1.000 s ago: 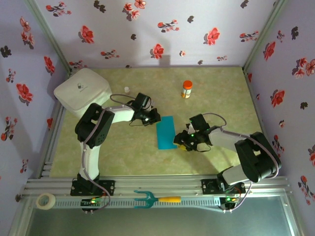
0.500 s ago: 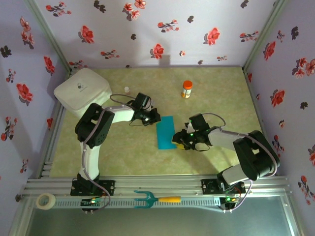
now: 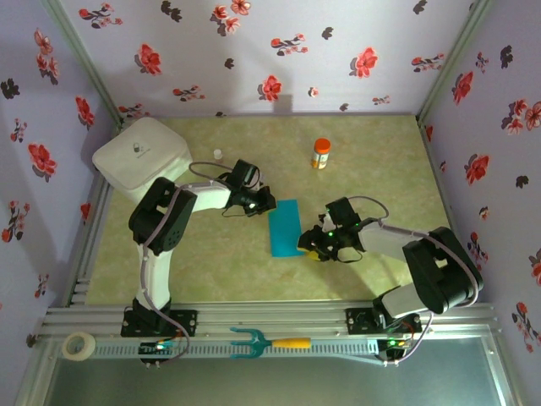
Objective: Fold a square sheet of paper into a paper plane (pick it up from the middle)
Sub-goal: Fold the triangle a second time at the center of the table.
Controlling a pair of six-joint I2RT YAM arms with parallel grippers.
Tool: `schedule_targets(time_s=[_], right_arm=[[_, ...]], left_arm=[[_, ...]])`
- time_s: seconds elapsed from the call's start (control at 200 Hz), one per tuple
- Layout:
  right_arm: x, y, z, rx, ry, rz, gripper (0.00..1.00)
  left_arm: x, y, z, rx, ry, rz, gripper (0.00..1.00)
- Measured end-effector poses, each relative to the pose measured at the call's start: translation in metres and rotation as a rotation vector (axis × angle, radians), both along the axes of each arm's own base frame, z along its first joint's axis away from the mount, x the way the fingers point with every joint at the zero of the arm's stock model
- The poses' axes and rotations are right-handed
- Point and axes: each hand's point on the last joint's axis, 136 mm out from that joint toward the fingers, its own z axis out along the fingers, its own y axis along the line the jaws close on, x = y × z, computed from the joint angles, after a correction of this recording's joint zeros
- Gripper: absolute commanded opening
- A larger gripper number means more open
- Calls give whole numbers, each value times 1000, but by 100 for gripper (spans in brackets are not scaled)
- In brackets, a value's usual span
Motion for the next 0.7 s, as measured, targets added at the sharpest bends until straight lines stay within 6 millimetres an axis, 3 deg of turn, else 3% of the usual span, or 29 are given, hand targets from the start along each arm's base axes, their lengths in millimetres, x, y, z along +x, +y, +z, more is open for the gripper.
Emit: schedule_targets(time_s=[0.485, 0.7], right_arm=[[14, 11, 3, 52, -34, -8, 42], [33, 19, 9, 78, -59, -1, 42]], left_arm=[[0, -1, 1, -4, 2, -3, 8], [-2, -1, 1, -12, 9, -9, 8]])
